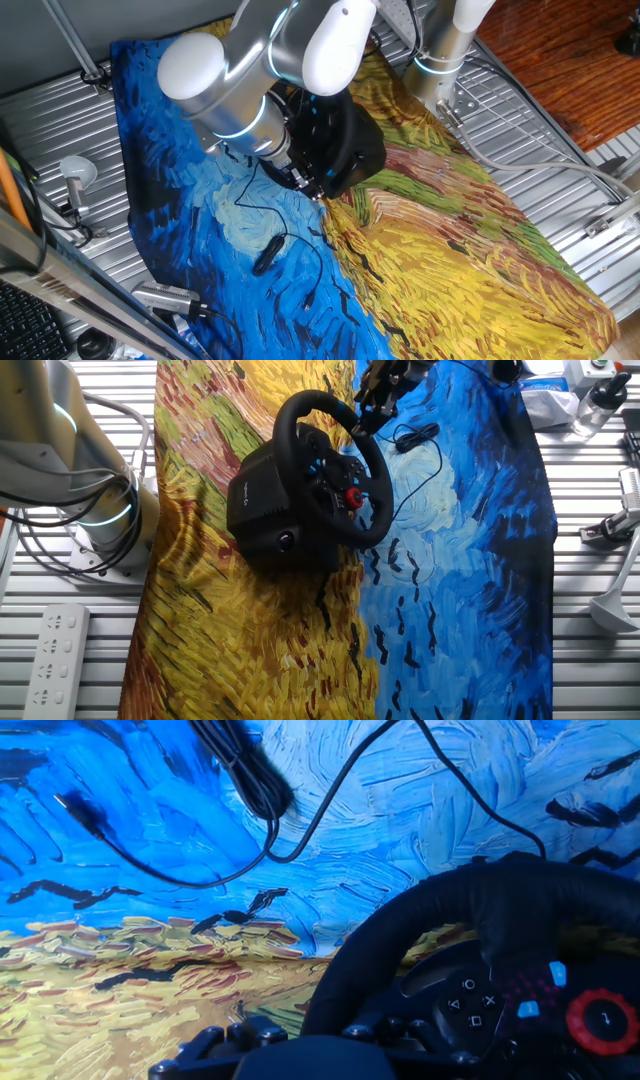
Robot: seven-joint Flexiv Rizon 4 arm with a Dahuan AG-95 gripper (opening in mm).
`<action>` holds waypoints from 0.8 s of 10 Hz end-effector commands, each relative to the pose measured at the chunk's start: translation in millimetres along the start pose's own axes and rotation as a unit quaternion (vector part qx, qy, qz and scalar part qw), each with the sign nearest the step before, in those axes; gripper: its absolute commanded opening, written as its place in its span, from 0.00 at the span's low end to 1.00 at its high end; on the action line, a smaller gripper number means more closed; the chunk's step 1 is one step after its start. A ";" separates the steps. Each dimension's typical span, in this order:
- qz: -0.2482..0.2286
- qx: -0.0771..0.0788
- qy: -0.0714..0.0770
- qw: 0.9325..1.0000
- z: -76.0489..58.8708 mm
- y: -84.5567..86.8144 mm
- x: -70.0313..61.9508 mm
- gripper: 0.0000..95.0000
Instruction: Rotate the steering wheel 90 degrees clockwise
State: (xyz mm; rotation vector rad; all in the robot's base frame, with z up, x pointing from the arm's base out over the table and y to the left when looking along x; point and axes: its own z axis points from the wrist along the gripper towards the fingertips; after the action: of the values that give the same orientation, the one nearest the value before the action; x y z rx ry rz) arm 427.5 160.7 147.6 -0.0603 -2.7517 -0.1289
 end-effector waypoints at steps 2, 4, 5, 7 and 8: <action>-0.038 -0.013 0.006 0.999 -22.1 3.2 12.5 0.60; -0.061 -0.031 0.014 0.998 -40.0 8.3 24.6 0.40; -0.074 -0.035 0.022 0.996 -48.7 11.9 32.5 0.20; -0.094 -0.036 0.027 0.995 -58.9 18.6 42.3 0.00; -0.098 -0.037 0.028 0.994 -62.0 20.8 45.3 0.00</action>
State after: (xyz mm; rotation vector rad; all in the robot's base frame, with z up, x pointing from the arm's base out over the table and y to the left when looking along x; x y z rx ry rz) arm 411.5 176.1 223.1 0.1880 -2.6912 -0.2789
